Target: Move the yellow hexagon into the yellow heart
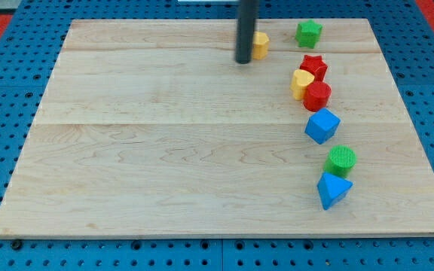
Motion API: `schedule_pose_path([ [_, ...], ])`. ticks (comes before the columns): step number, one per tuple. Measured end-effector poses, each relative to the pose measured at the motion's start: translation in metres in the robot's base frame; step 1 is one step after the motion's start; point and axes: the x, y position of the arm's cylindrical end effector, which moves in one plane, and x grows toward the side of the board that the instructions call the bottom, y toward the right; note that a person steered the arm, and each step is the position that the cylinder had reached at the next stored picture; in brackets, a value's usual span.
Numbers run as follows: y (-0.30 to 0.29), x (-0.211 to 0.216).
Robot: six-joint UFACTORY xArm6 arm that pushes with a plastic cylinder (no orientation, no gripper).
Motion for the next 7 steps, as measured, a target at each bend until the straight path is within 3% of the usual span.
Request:
schedule_pose_path([
  [2, -0.009, -0.021],
  [4, 0.007, -0.086],
  [5, 0.075, -0.068],
  [6, 0.071, -0.013],
  [7, 0.047, -0.049],
])
